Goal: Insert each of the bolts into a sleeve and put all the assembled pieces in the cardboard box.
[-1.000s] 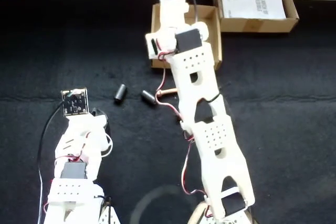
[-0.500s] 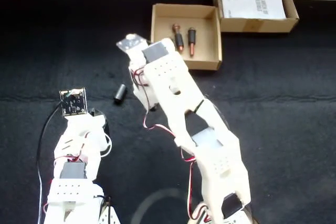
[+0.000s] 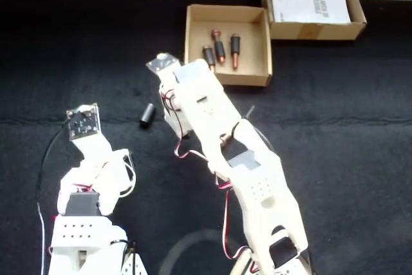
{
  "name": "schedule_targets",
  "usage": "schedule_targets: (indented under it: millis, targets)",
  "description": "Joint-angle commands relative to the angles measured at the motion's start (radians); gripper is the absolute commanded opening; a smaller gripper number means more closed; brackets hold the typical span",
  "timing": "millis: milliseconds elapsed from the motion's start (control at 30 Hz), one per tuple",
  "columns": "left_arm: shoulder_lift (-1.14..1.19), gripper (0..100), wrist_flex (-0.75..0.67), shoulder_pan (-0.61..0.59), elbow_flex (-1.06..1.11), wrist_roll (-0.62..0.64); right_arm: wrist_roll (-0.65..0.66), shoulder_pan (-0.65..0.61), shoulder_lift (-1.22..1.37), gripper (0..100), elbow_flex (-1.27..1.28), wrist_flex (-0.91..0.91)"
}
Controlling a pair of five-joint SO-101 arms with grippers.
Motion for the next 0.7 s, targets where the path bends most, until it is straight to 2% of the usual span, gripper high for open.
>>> schedule_targets:
  millis: [0, 200, 467, 667]
  targets:
    - [-0.008, 14, 0.069, -0.013, -0.077, 0.04, 0.011, 0.016, 0.004, 14.5, -0.008, -0.038]
    - [-0.007, 14, 0.074, -0.013, -0.097, 0.043, 0.012, 0.012, 0.002, 14.5, -0.008, -0.137]
    - [0.004, 14, 0.133, -0.013, -0.193, 0.044, 0.058, -0.021, 0.008, 14.5, -0.008, -0.145]
    - [0.186, 14, 0.141, -0.015, -0.255, 0.044, 0.06, -0.018, 0.038, 14.2, -0.007, -0.185]
